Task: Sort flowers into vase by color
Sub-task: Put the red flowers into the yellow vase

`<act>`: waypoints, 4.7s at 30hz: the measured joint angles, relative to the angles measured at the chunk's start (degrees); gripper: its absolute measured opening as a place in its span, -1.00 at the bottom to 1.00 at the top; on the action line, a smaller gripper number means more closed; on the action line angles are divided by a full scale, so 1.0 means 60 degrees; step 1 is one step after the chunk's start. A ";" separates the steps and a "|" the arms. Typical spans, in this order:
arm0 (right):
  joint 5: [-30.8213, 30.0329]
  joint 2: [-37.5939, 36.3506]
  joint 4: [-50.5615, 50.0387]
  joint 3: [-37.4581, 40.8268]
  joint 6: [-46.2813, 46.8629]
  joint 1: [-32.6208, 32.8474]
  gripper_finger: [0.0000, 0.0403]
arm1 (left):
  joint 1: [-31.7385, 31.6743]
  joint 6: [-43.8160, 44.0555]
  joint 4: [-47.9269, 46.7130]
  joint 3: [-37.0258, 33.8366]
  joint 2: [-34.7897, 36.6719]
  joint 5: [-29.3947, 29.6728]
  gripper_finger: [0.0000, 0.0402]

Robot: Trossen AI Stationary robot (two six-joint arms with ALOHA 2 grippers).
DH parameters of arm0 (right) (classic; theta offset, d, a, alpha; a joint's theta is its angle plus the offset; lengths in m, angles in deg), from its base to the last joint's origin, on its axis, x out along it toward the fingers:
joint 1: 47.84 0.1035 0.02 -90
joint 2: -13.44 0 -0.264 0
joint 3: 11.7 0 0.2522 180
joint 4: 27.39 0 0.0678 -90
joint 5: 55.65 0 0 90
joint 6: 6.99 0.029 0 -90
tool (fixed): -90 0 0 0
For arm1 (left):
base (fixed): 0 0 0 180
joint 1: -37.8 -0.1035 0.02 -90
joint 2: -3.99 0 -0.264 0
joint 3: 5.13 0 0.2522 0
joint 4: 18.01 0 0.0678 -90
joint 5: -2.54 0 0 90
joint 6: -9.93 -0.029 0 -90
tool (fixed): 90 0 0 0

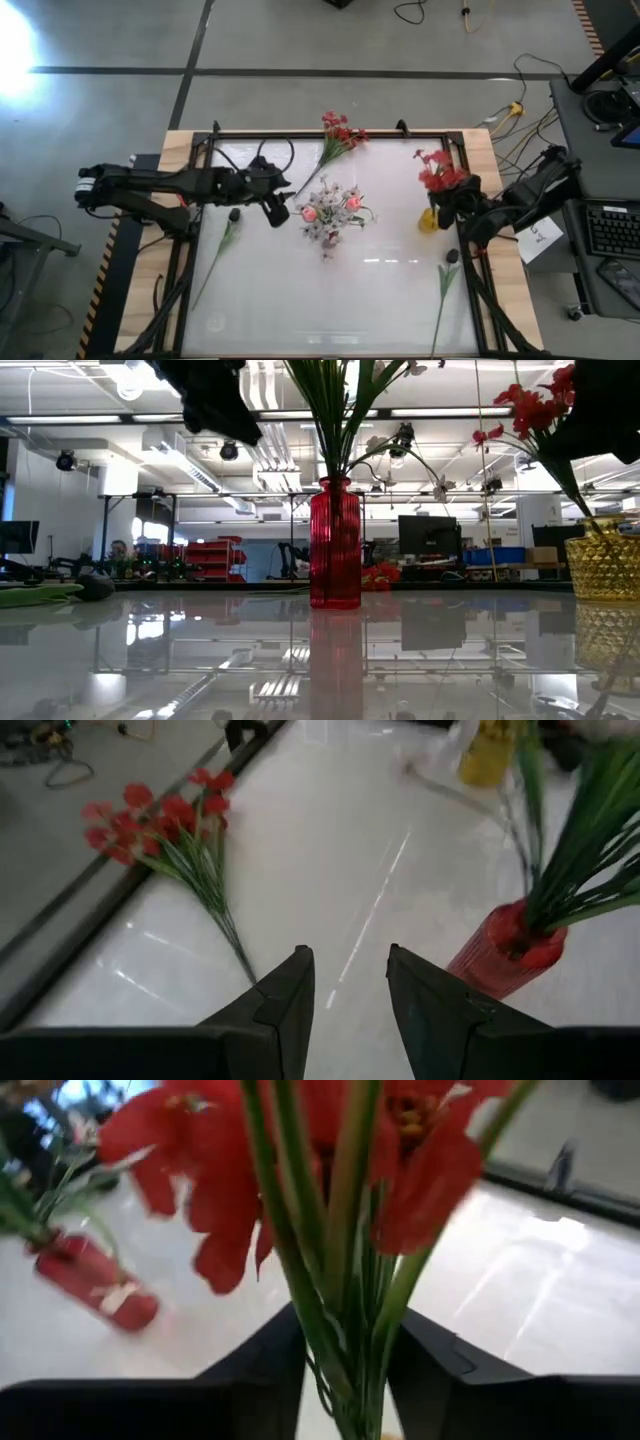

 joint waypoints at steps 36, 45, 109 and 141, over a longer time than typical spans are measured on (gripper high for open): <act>0.5933 0.0371 -0.2258 -0.6342 -0.1150 0.0000 0.26 | -0.3201 0.2794 0.2422 -0.1247 -0.2131 -0.0851 -0.78; 0.2670 0.1185 -0.2233 -0.8481 -0.2930 0.0000 0.29 | -0.4081 0.3422 0.0327 0.0628 -0.4552 -0.1694 -0.30; 0.0359 0.2834 -0.2248 -0.9169 -0.1178 0.0000 0.34 | -0.3627 0.2085 -0.3568 0.7369 -0.9802 -0.2197 0.10; 0.0701 0.3140 -0.2211 -0.9169 -0.1028 -0.0004 0.34 | -0.3714 0.1782 -0.3541 0.6880 -0.9748 -0.1935 -0.94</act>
